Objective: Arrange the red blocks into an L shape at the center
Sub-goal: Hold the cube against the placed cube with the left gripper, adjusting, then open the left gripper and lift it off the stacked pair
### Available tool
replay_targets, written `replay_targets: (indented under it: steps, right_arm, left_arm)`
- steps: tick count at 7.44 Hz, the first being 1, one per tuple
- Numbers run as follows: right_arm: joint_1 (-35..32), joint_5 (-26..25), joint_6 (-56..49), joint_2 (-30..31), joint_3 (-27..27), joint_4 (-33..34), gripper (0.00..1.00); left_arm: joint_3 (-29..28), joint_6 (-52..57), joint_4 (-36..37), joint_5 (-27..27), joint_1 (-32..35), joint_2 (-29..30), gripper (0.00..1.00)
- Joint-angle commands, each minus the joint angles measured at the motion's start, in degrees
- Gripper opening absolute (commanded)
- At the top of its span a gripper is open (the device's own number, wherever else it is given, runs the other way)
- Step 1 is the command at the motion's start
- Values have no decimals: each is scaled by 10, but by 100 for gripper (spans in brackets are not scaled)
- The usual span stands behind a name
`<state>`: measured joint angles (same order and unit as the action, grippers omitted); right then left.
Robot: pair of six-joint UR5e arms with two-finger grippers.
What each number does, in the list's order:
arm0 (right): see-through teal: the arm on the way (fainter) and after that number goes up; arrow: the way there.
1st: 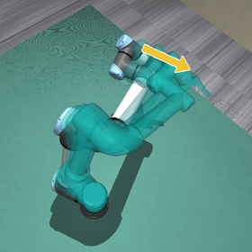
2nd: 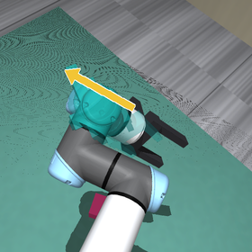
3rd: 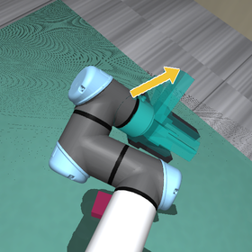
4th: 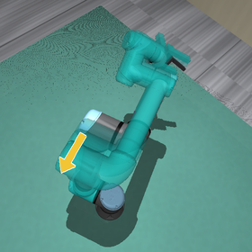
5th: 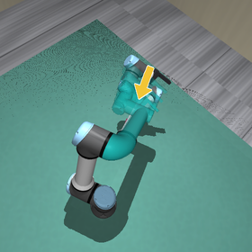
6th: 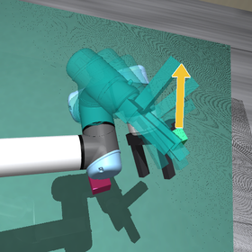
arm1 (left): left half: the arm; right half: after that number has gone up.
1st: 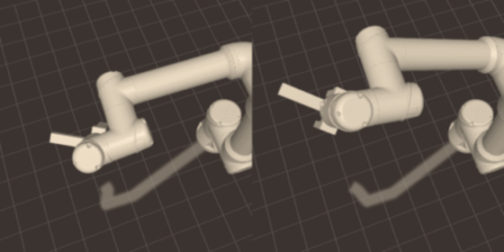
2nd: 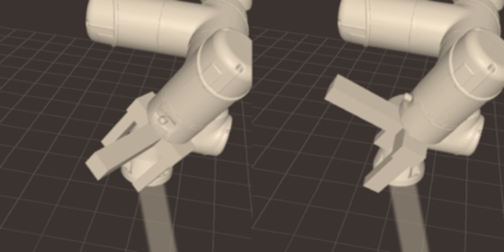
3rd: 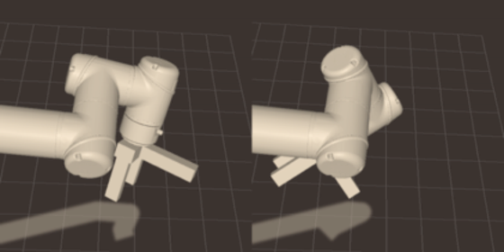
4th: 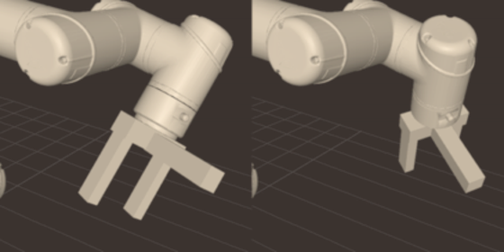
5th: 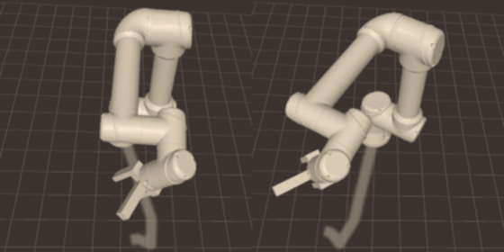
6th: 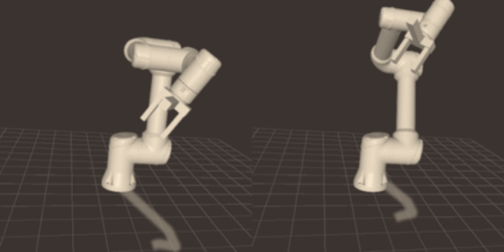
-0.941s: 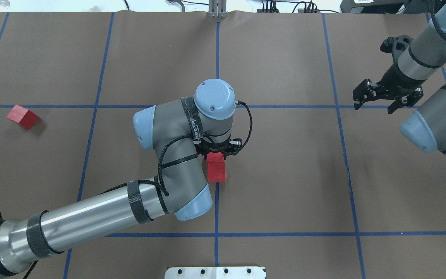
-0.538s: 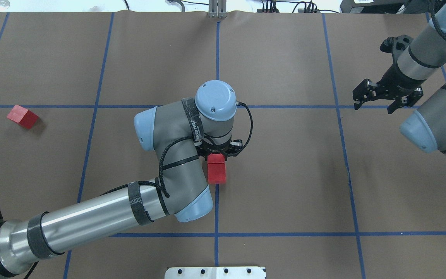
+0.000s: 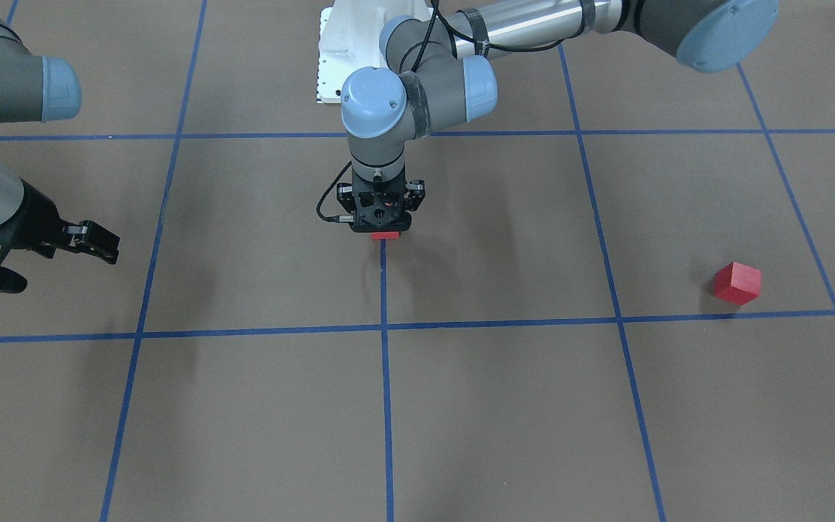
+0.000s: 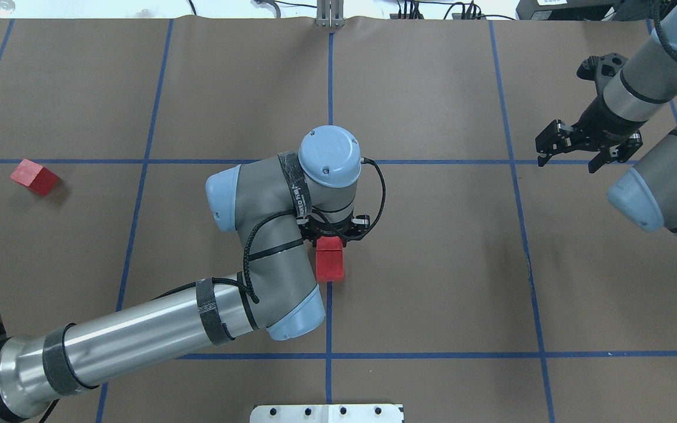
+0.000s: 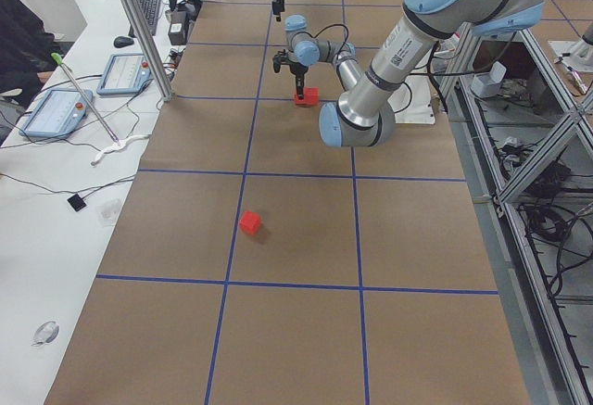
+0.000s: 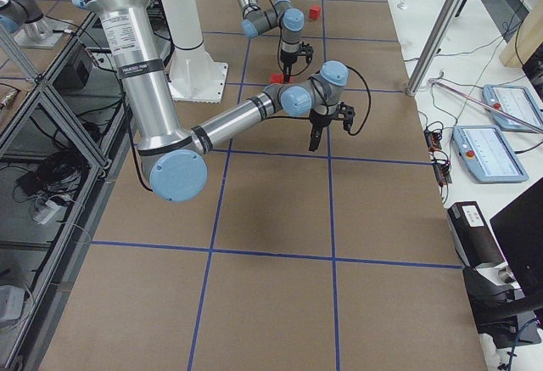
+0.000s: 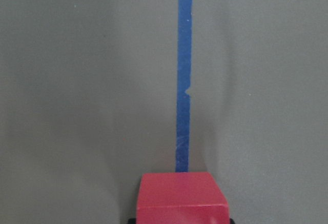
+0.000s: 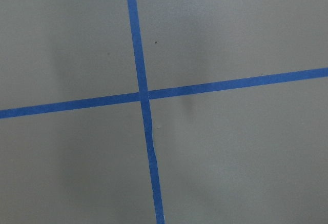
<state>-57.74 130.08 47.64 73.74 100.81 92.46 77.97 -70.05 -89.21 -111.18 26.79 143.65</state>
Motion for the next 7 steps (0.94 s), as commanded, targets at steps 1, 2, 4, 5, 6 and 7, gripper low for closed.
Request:
replay_targets:
  steps: [1, 2, 4, 5, 6, 7]
  right_arm:
    - [0, 0, 0, 0, 0, 0, 100]
    - [0, 0, 0, -1, 0, 0, 100]
    - [0, 0, 0, -1, 0, 0, 100]
    - [0, 0, 0, -1, 0, 0, 100]
    - [0, 0, -1, -1, 0, 0, 100]
    - [0, 0, 0, 0, 0, 0, 100]
  left_arm:
    - [0, 0, 0, 0, -1, 0, 0]
    - [1, 0, 0, 0, -1, 0, 0]
    - [1, 1, -1, 0, -1, 0, 5]
    - [1, 2, -1, 0, -1, 0, 34]
    - [1, 4, -2, 0, -1, -1, 70]
    - [1, 3, -2, 1, -4, -1, 100]
